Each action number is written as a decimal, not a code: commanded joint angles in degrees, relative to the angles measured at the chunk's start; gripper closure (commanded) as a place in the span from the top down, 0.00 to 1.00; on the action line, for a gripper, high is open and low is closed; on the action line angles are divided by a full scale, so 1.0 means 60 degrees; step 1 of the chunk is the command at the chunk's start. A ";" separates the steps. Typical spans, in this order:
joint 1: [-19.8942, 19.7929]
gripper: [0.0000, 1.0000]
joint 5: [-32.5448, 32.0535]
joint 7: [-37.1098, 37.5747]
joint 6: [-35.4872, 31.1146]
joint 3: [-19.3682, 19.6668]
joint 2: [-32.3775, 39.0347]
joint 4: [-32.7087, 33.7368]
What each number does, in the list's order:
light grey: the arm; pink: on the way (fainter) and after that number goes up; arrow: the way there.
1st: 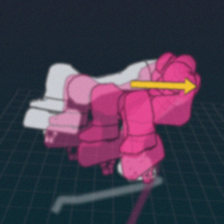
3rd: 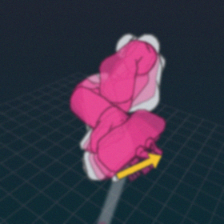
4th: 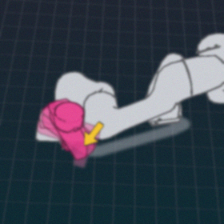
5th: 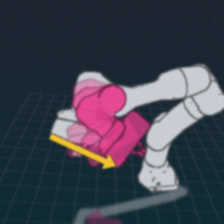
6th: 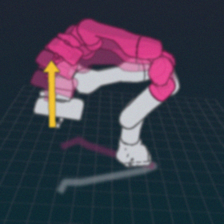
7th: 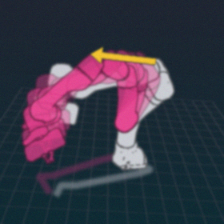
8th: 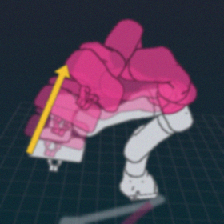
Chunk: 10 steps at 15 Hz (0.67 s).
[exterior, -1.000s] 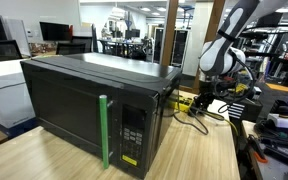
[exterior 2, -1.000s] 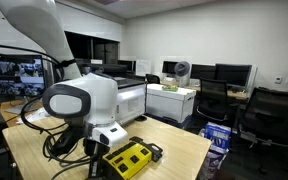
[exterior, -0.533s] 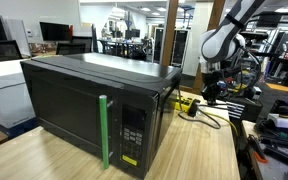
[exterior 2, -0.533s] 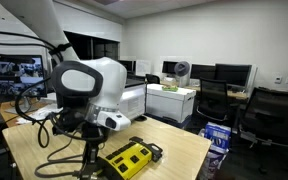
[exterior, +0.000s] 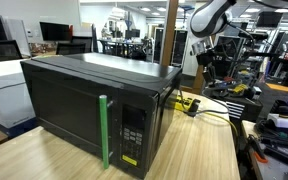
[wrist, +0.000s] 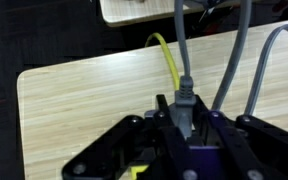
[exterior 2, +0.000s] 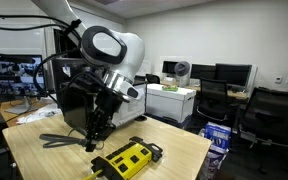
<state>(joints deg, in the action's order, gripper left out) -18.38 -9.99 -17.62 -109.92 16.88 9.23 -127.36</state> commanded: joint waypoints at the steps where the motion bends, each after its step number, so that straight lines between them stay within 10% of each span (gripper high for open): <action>1: -0.0043 0.07 -0.0098 -0.1409 0.1337 -0.0228 0.0920 0.1312; 10: -0.0660 0.07 -0.1098 -0.3459 0.3762 -0.0691 0.4749 0.5802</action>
<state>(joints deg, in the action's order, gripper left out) -20.11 -14.14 -32.87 -93.59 14.39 30.76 -102.16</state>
